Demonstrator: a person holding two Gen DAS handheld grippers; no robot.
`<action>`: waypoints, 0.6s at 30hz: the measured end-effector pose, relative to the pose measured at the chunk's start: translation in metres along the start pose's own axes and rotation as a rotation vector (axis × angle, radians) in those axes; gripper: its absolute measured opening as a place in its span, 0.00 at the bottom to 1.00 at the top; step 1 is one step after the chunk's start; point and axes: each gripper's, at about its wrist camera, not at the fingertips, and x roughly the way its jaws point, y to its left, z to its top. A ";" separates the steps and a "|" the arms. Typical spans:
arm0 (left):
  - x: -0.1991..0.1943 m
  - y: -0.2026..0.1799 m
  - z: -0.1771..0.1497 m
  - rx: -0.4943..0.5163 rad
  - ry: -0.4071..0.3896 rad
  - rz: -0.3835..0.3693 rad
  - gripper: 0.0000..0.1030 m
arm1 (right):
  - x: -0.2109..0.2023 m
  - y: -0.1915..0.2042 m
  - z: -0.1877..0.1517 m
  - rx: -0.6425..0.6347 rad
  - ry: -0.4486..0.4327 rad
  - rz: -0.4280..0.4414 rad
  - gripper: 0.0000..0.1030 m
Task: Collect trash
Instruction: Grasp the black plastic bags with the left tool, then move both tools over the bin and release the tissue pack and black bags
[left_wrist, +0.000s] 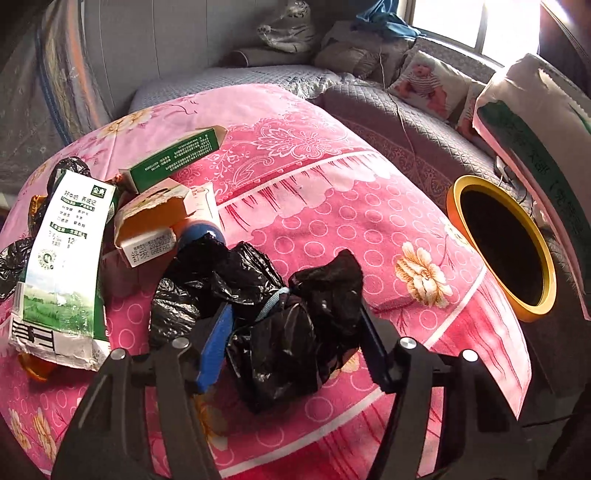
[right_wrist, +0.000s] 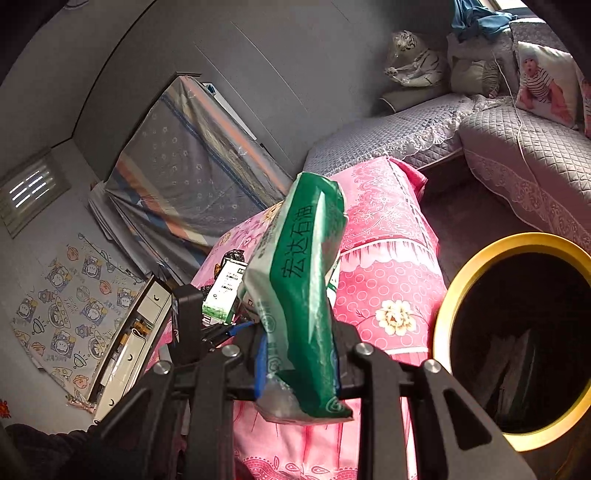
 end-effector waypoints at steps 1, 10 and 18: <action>-0.008 0.000 -0.001 -0.001 -0.019 -0.004 0.47 | -0.001 0.001 0.000 0.002 -0.001 0.002 0.23; -0.103 0.024 -0.026 -0.058 -0.207 -0.038 0.42 | 0.004 0.017 -0.009 -0.022 0.027 0.045 0.23; -0.171 0.019 -0.033 -0.077 -0.348 0.092 0.42 | 0.017 0.028 -0.016 -0.014 0.054 0.077 0.23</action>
